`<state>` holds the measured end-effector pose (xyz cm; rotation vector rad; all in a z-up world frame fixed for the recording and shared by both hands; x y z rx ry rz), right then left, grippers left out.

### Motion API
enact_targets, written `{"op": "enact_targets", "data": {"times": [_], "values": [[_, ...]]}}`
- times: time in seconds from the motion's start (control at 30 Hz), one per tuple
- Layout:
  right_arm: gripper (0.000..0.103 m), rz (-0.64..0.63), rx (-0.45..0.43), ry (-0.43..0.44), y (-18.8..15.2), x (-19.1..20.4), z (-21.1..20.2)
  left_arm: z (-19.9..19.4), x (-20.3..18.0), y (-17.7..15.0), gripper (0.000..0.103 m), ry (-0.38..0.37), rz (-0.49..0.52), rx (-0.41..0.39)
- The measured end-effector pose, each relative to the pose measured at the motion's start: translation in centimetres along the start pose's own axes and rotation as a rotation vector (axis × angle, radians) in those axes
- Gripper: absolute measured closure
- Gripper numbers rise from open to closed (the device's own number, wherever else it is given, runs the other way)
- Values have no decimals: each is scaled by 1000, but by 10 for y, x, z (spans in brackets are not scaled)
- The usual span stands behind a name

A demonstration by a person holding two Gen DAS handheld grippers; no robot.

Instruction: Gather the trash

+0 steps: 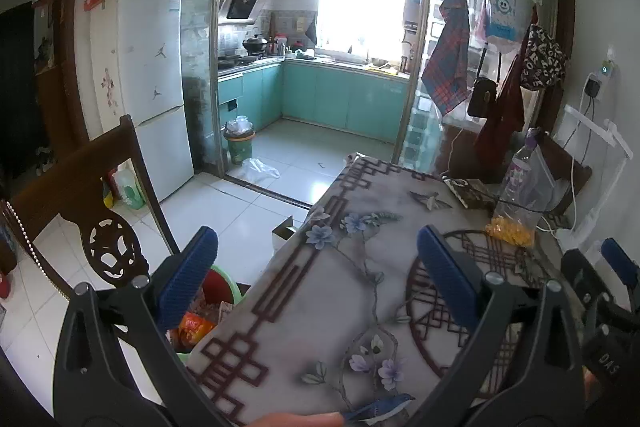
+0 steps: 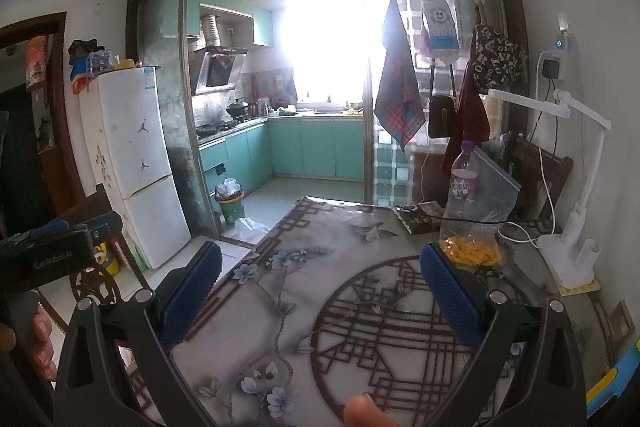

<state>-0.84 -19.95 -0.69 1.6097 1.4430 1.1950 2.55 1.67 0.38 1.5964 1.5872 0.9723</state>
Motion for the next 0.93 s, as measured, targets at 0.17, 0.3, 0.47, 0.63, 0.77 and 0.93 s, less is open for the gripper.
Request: {"op": "enact_targets", "data": {"times": [0.17, 0.3, 0.47, 0.63, 0.77, 0.93], "values": [[7, 10, 0, -6, 1, -4, 2, 4, -4, 1, 5, -7, 15, 9], [7, 18, 6, -14, -1, -8, 4, 8, -8, 1, 5, -17, 21, 16], [7, 32, 13, -27, -2, -14, 8, 15, -13, 2, 5, -26, 29, 30], [7, 44, 34, -44, -5, -23, 17, 26, -20, -1, 5, -33, 49, 47], [7, 78, 75, -81, -16, -43, 33, 47, -36, -8, 5, -38, 103, 79], [7, 108, 224, -263, -60, -103, 71, 111, -60, -52, 5, -75, 172, 200]]}}
Point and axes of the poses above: each gripper's, at about its wrist camera, not at the fingertips, and z roughly the way its jaws point, x to its left, y to its top, the point moved 2 cm from there along z, roughly the way its jaws point, and after that the axes turned 8 degrees about z, right-handed, at the moved point
